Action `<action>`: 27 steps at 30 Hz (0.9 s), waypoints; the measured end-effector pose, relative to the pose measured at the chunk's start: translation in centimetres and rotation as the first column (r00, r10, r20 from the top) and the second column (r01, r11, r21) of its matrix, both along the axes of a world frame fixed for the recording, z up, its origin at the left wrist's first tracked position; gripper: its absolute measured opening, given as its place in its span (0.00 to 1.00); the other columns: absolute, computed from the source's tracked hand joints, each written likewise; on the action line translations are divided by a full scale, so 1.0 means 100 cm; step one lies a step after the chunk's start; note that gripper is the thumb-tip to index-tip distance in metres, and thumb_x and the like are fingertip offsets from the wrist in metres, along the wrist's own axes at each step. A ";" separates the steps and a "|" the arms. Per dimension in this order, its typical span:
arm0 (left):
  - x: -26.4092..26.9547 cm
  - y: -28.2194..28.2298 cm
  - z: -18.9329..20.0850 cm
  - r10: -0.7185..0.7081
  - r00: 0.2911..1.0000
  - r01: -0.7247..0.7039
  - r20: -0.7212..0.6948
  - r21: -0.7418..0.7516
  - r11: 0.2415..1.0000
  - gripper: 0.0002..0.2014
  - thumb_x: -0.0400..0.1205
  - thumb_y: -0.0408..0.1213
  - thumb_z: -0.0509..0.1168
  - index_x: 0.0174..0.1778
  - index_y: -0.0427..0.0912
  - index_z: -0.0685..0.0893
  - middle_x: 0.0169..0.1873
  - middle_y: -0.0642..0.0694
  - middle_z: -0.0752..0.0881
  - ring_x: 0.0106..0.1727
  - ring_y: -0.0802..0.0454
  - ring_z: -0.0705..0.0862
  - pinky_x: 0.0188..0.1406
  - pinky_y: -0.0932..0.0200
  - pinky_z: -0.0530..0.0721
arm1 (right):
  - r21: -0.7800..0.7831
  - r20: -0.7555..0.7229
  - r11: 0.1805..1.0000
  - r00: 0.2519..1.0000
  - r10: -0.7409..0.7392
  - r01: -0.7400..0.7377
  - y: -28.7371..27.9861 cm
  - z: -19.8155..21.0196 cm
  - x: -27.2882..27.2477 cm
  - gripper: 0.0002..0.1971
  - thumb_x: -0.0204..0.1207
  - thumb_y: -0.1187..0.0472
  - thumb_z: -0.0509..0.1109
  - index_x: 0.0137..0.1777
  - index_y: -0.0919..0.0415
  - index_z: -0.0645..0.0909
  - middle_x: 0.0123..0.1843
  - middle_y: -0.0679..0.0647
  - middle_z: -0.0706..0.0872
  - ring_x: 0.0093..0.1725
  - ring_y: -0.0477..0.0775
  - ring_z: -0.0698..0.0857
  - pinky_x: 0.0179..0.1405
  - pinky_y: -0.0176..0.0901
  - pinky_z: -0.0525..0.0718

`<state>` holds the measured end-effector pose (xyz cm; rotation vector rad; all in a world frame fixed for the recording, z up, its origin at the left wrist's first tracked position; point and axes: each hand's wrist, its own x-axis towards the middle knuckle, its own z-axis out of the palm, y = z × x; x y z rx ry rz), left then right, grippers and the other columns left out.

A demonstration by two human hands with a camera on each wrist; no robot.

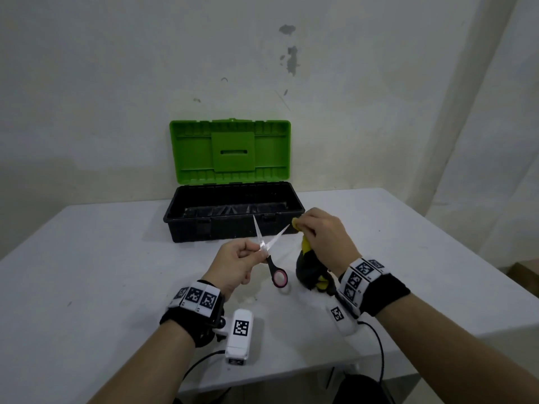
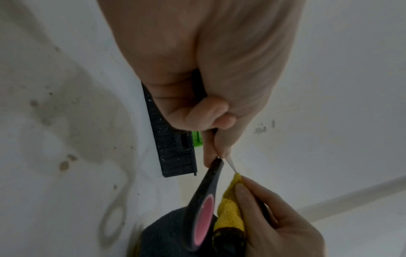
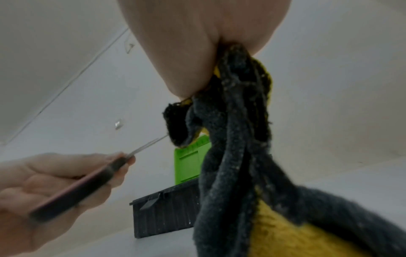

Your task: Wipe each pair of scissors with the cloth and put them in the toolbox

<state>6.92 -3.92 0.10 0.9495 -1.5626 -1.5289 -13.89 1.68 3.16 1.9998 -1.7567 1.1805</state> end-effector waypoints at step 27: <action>0.002 -0.010 0.014 0.040 0.994 -0.037 0.103 -0.024 0.999 0.09 0.76 0.31 0.78 0.50 0.40 0.89 0.38 0.43 0.89 0.35 0.54 0.88 0.32 0.64 0.84 | 0.231 0.339 0.968 0.941 0.018 -0.102 0.004 0.011 0.027 0.03 0.74 0.58 0.74 0.47 0.50 0.85 0.41 0.41 0.86 0.42 0.35 0.83 0.38 0.24 0.76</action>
